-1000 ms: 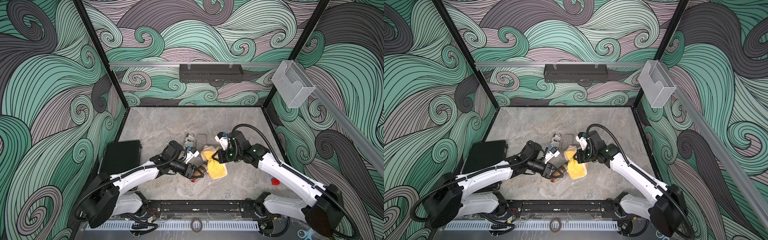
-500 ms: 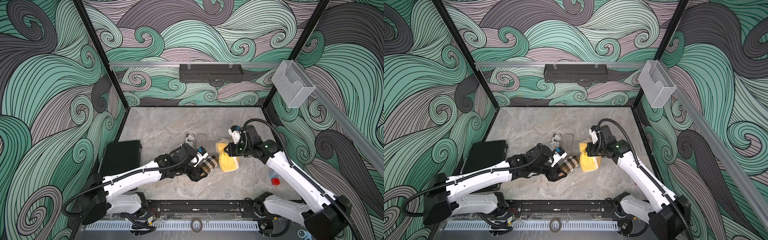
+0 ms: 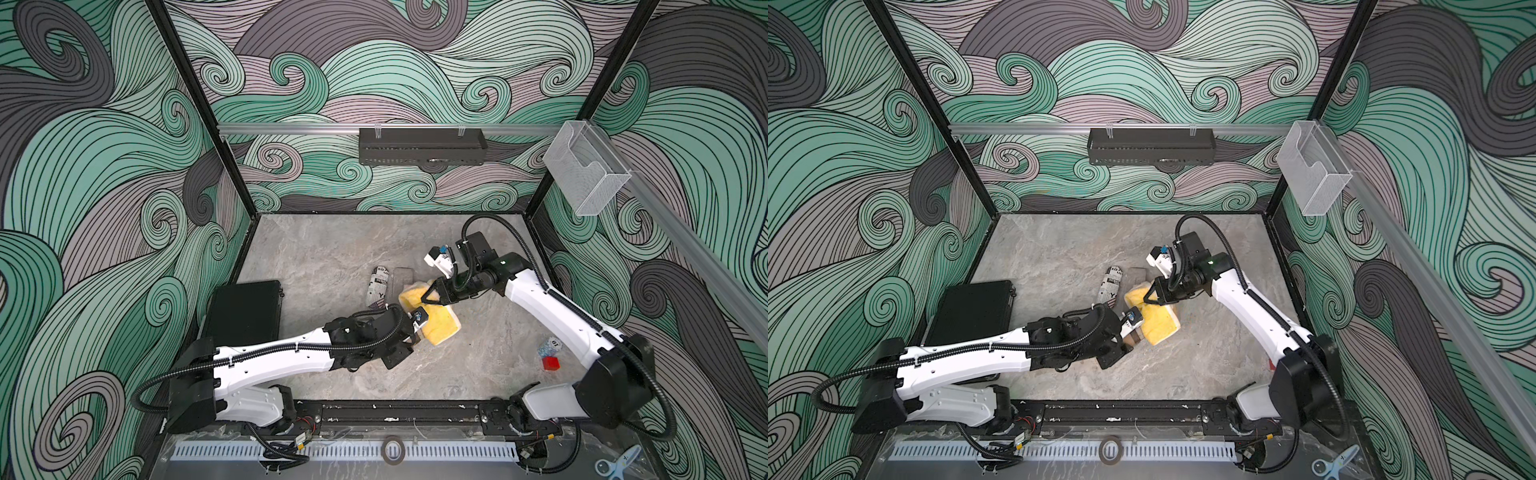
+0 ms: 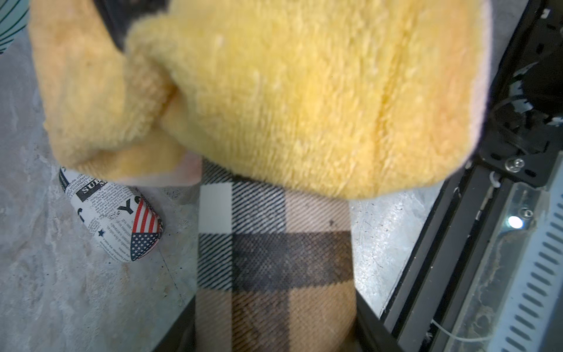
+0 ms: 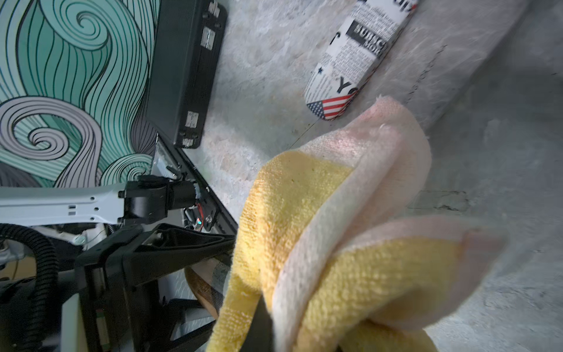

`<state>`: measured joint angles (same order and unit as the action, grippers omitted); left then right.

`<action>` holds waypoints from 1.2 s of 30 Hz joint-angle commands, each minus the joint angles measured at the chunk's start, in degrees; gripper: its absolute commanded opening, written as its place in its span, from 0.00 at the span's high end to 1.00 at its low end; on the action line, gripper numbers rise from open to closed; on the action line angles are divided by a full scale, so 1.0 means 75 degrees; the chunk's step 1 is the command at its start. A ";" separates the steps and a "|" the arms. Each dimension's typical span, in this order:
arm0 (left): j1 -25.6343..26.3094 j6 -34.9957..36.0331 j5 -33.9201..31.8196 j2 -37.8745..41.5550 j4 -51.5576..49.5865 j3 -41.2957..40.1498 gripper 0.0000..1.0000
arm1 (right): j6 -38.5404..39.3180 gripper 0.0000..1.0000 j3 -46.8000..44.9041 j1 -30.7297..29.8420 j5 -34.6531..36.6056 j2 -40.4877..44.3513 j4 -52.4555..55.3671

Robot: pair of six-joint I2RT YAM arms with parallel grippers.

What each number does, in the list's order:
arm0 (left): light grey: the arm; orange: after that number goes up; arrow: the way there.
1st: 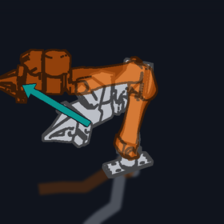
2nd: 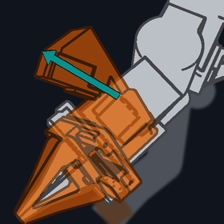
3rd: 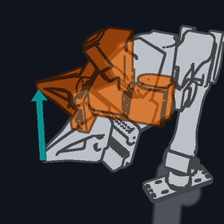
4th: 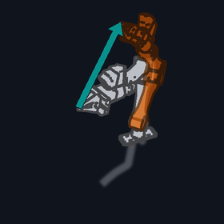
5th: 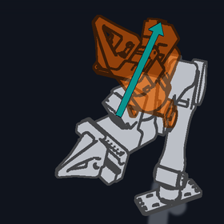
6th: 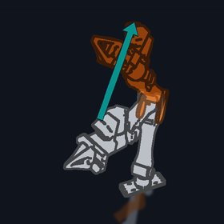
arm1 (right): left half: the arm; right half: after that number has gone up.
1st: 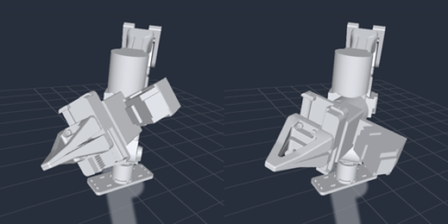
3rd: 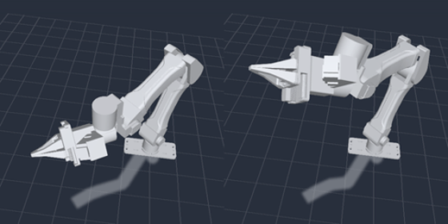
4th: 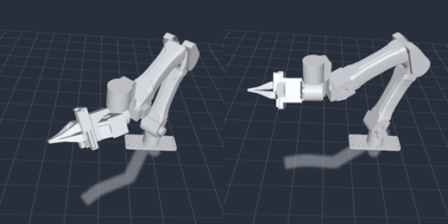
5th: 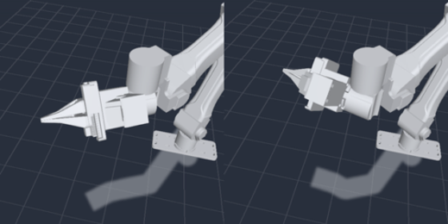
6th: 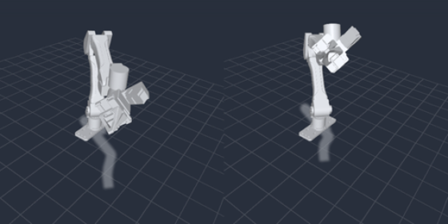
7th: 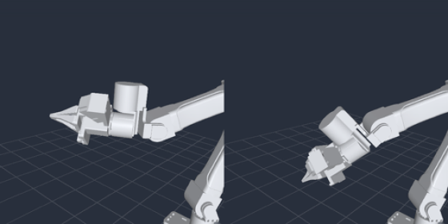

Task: Wipe the eyeglass case
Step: Wipe the dirt from the eyeglass case.

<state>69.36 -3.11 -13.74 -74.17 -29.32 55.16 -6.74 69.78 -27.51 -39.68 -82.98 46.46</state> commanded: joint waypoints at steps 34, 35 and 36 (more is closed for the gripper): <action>0.0852 0.0432 -0.2367 -0.0696 -0.0246 0.0585 0.51 | 0.0287 1.00 0.0195 -0.1582 -0.0441 -0.0739 0.0027; 0.0860 0.0400 -0.2412 -0.0672 -0.0261 0.0568 0.51 | 0.0193 1.00 0.0139 -0.1584 -0.0395 -0.0724 -0.0075; 0.0865 0.0353 -0.2422 -0.0641 -0.0267 0.0536 0.51 | 0.0132 1.00 0.0045 -0.1554 -0.0191 -0.0689 -0.0089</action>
<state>75.94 1.48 -26.81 -80.16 -33.19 58.76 -4.78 70.72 -38.92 -38.59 -87.81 44.31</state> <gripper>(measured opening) 0.557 0.117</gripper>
